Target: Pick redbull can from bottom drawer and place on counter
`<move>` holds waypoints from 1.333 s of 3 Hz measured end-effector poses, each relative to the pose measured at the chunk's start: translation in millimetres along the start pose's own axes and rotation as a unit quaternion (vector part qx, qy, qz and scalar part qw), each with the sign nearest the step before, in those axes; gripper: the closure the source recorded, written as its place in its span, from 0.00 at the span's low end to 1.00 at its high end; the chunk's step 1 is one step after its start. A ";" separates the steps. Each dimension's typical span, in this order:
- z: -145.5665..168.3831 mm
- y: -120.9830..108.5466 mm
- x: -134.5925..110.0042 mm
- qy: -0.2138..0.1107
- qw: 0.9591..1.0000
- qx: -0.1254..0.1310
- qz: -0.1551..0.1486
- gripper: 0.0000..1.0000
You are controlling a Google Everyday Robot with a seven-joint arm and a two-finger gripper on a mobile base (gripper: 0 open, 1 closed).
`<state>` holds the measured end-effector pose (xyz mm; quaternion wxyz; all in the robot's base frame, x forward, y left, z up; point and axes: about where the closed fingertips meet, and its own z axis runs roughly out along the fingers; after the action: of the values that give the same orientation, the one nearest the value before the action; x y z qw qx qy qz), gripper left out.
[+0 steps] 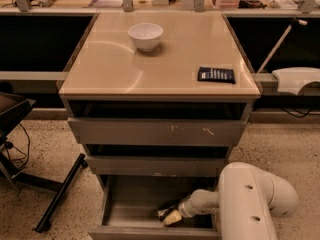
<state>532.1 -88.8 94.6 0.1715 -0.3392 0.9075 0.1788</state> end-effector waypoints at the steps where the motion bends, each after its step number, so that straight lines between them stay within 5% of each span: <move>1: -1.9 4.7 -4.0 -0.006 1.000 -0.002 -0.006 0.00; 2: -11.9 31.8 -19.7 -0.027 0.998 -0.014 -0.048 0.00; 4: 7.7 33.5 -23.3 -0.014 0.998 -0.027 -0.057 0.00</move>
Offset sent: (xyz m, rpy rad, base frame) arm -0.0140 0.0535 0.0608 0.0737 -0.1618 0.1757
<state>527.5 -48.8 104.9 0.1850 -0.3922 0.8790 0.1981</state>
